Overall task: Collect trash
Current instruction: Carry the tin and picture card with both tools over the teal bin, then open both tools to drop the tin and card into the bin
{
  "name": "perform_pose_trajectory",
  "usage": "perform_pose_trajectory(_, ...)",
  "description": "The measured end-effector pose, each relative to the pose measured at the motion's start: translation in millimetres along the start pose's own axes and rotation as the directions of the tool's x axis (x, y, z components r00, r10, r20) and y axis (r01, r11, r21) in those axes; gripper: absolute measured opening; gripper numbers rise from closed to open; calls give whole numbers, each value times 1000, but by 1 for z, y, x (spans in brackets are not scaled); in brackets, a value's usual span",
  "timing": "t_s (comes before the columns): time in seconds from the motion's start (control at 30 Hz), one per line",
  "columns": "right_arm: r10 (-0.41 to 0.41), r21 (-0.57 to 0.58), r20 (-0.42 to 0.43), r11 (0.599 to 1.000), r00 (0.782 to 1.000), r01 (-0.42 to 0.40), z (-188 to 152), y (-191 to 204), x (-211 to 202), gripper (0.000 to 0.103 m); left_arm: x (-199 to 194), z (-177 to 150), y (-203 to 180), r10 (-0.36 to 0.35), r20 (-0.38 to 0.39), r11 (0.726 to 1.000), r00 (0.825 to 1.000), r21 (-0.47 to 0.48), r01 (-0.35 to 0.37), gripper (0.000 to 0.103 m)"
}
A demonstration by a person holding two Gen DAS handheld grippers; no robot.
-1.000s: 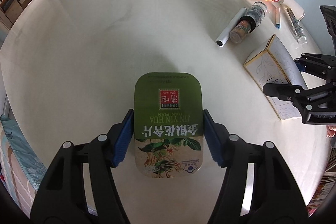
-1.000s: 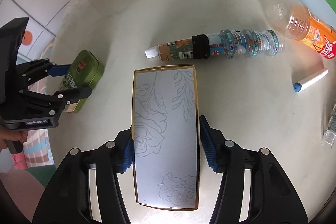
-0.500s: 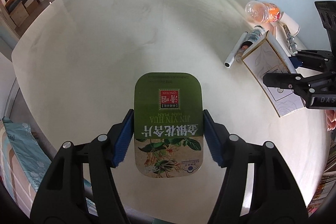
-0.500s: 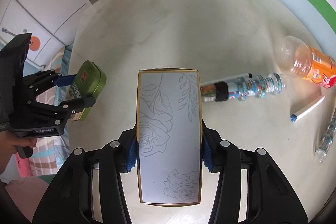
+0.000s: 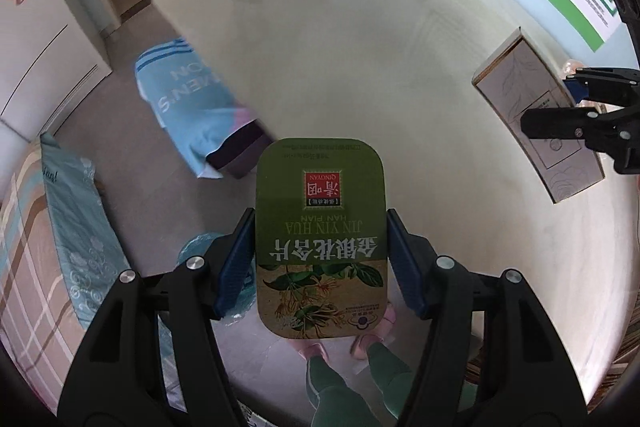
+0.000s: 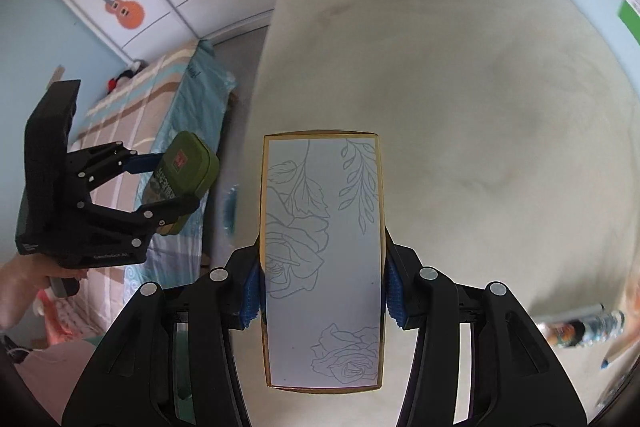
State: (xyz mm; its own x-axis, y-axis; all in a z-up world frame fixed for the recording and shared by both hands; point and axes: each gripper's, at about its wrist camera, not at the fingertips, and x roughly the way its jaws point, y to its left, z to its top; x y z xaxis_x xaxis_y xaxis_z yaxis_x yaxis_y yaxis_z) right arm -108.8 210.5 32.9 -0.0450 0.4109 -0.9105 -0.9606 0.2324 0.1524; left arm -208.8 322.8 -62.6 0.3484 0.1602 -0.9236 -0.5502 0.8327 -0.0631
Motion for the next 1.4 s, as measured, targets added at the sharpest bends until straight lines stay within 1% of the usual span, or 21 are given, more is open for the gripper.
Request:
perform_pose_trajectory(0.1,42,-74,-22,996,999,-44,27,44,30,50,3,-23,49,39,-28,997,999,-70,-41,60)
perform_pose_trajectory(0.17,70,-117,-54,990,996,-76,42,77,52,50,8,-39,83,56,-54,991,997,-122,-63,60)
perform_pose_trajectory(0.33,119,-187,-152,971,981,-146,69,143,119,50,27,-79,150,71,-116,968,991,-232,-97,60)
perform_pose_trajectory(0.43,140,-183,-218,966,966,-181,81,178,161,50,52,-102,186,60,-173,955,983,-275,-107,60)
perform_pose_trajectory(0.53,149,-163,-285,966,947,-201,84,211,220,50,84,-127,222,38,-228,936,973,-332,-115,60)
perform_pose_trajectory(0.63,134,-138,-346,972,928,-192,75,232,283,50,117,-147,247,38,-268,932,963,-339,-131,60)
perform_pose_trajectory(0.73,99,-100,-402,983,910,-152,69,244,353,50,156,-163,264,11,-304,926,953,-355,-124,60)
perform_pose_trajectory(0.8,70,-78,-448,990,891,-117,60,243,400,50,190,-174,274,-14,-342,925,940,-361,-118,60)
perform_pose_trajectory(0.87,102,3,-493,993,864,-116,50,236,446,50,225,-184,281,-40,-378,926,925,-363,-108,60)
perform_pose_trajectory(0.9,118,46,-523,993,844,-110,43,228,468,50,241,-189,284,-57,-391,924,919,-369,-100,60)
perform_pose_trajectory(0.97,111,78,-552,994,826,-82,31,215,501,50,275,-198,290,-90,-420,925,903,-370,-81,60)
perform_pose_trajectory(1.03,95,89,-577,995,811,-53,19,206,533,50,300,-205,293,-135,-438,917,889,-395,-56,60)
perform_pose_trajectory(1.07,94,102,-591,994,801,-41,14,201,547,50,315,-208,294,-154,-457,916,876,-398,-46,60)
perform_pose_trajectory(1.13,117,158,-612,987,782,-25,3,191,578,52,337,-213,296,-137,-484,925,864,-375,-63,60)
perform_pose_trajectory(1.17,138,192,-612,981,779,-23,0,188,592,52,348,-215,296,-136,-500,926,855,-370,-69,60)
perform_pose_trajectory(1.23,239,298,-583,952,777,-69,-6,175,605,55,362,-217,296,-170,-517,921,839,-387,-52,60)
perform_pose_trajectory(1.27,248,316,-569,946,784,-69,-6,170,606,57,367,-218,297,-169,-521,922,836,-383,-52,60)
perform_pose_trajectory(1.3,235,317,-560,947,794,-57,-6,168,605,62,368,-219,297,-164,-515,926,841,-374,-49,63)
perform_pose_trajectory(1.33,238,327,-553,943,799,-55,-5,165,602,65,367,-218,297,-160,-510,929,845,-367,-46,67)
perform_pose_trajectory(1.37,247,338,-547,939,800,-59,-5,162,598,65,365,-218,297,-148,-509,932,848,-359,-53,73)
perform_pose_trajectory(1.4,247,336,-544,940,802,-62,-4,160,594,65,363,-217,297,-144,-506,932,850,-359,-56,73)
